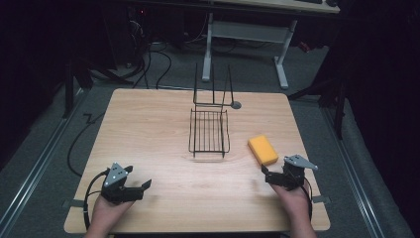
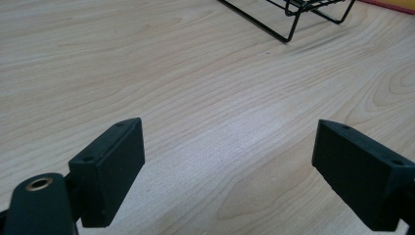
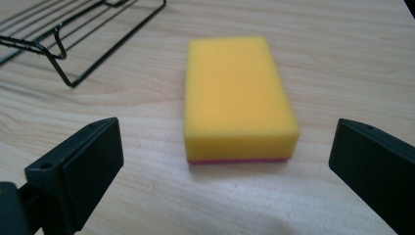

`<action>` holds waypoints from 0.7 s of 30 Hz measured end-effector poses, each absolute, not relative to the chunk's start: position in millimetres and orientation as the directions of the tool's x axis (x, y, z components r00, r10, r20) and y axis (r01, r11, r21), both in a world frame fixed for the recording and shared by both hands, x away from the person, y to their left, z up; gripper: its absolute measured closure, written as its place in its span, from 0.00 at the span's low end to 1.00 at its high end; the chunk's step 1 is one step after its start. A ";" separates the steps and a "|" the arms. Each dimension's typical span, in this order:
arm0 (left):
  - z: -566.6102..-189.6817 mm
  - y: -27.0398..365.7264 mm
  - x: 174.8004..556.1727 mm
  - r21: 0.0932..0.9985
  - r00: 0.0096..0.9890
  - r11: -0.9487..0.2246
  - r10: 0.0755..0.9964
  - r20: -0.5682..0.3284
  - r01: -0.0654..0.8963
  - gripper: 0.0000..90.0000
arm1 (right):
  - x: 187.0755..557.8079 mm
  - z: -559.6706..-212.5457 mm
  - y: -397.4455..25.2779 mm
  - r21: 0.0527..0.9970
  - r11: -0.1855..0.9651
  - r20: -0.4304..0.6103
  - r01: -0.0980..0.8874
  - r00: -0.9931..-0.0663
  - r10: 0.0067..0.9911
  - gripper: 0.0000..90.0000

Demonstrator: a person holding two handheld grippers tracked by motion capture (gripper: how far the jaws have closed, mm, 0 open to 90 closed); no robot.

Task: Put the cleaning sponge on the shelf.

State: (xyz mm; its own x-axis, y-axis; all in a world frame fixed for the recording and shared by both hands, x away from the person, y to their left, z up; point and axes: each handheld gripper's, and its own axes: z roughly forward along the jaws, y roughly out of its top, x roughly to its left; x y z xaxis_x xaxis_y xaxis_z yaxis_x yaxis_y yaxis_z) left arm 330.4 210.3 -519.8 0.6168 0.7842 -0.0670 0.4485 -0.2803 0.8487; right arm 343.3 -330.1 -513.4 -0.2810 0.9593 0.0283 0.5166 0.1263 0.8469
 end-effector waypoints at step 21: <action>-520.9 213.8 328.3 0.847 0.614 -0.277 0.786 -0.072 0.453 0.14 | 390.1 -521.8 -328.1 0.775 0.167 0.012 0.609 -0.279 0.960 0.01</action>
State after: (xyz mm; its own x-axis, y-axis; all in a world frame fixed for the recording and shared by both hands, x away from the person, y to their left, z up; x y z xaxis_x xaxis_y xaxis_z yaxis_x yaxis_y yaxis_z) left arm 328.3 213.8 -520.9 0.6140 0.7861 -0.0717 0.4534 -0.2769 0.8472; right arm 390.1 -328.1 -521.8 -0.2785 0.9604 0.0120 0.6093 0.1670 0.7751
